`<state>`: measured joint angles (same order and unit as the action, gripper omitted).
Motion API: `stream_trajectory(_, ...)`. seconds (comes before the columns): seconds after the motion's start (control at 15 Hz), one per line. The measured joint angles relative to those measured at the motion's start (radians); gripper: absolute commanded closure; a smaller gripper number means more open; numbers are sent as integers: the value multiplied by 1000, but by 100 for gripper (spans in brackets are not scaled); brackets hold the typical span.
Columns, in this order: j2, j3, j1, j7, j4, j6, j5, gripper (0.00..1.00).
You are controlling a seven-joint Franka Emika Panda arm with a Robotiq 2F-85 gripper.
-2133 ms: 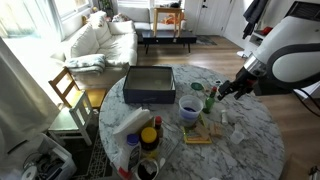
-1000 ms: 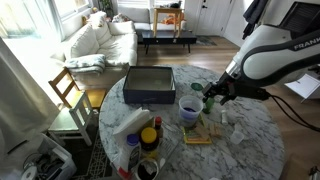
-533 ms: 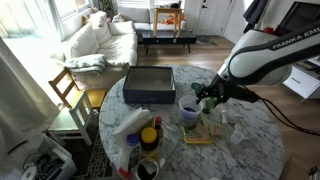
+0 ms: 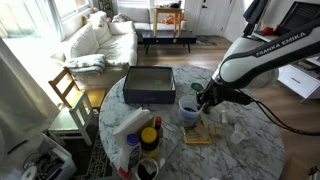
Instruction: Move the plastic cup to the left side of the table then put the green bottle in it
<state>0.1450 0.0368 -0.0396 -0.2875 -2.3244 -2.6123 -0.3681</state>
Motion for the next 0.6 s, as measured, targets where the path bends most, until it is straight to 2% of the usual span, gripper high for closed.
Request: stream_trajectory(0.6, -17, -12, 1, 51, 28, 4, 1, 99)
